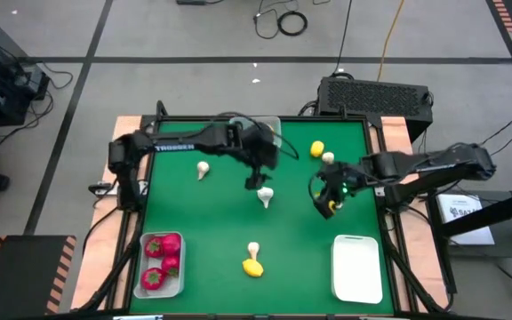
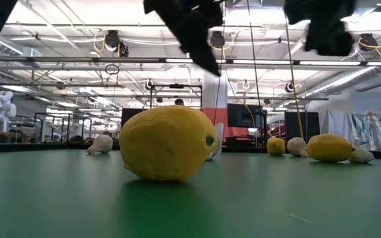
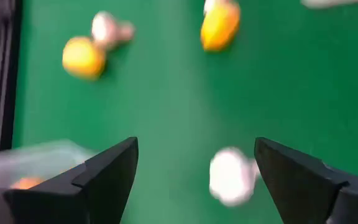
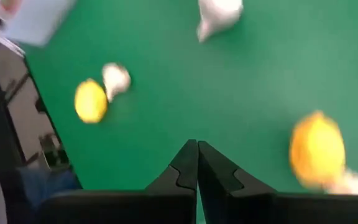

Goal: Sort produce into baskets
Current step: Put the lemon into the transparent bin

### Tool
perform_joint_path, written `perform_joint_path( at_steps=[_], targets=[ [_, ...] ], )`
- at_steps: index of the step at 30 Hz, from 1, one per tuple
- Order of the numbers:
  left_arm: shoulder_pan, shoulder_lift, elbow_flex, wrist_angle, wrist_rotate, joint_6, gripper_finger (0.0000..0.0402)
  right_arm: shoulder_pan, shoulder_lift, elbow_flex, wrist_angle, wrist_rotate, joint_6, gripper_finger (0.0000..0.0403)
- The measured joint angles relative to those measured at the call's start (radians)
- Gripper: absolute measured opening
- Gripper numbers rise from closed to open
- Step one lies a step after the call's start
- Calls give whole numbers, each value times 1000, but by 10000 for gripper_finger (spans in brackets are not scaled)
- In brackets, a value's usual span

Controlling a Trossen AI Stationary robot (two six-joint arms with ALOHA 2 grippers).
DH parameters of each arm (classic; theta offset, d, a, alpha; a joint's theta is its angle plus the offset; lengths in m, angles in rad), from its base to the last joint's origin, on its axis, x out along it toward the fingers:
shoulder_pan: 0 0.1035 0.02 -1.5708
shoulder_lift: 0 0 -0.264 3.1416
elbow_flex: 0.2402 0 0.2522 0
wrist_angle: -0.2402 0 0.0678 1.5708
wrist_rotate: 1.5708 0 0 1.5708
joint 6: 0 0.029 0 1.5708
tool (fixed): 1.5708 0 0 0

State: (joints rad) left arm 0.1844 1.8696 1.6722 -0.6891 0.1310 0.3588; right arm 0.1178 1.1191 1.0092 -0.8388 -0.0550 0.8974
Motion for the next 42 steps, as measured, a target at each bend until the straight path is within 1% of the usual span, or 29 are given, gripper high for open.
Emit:
perform_joint_path(
  at_steps=[3,5,7,8,9,11,12,15,17,18,20,24,27,29,31,33,36,42],
  targets=[
    [-43,19,0,60,0,35,329,70,0,7,-84,0,130,0],
    [-67,40,2,144,0,61,329,116,0,7,-138,0,227,0],
    [-88,62,-1,170,0,71,329,159,1,7,-170,0,302,0],
    [-97,78,0,227,-1,74,329,176,1,7,-180,1,327,0],
    [-104,90,2,273,-1,74,329,191,3,7,-194,0,344,0],
    [-112,122,0,315,-3,73,329,219,3,7,-214,2,370,0],
    [-116,141,0,373,-3,74,329,227,2,8,-215,3,379,0],
    [-122,214,1,471,-7,75,329,251,1,8,-234,3,382,0],
    [-128,270,1,577,-7,75,329,265,-1,8,-242,2,378,0],
    [-128,296,2,597,-7,76,329,269,-2,8,-253,1,377,0],
    [-129,366,49,654,-7,75,329,275,-7,8,-269,1,364,0],
    [-128,503,190,631,-2,85,329,280,-16,8,-276,1,348,0],
    [-128,590,305,567,6,122,329,280,-27,8,-274,1,352,0],
    [-128,624,366,507,18,129,329,284,-31,8,-272,1,356,0],
    [-128,653,416,516,39,128,329,284,-36,8,-270,-1,357,0],
    [-128,675,446,503,59,127,329,284,-39,8,-268,-3,356,0],
    [-129,702,479,488,60,126,329,283,-44,8,-265,-3,350,0],
    [-127,720,485,522,72,125,328,283,-45,8,-265,-3,342,0]
  ],
)
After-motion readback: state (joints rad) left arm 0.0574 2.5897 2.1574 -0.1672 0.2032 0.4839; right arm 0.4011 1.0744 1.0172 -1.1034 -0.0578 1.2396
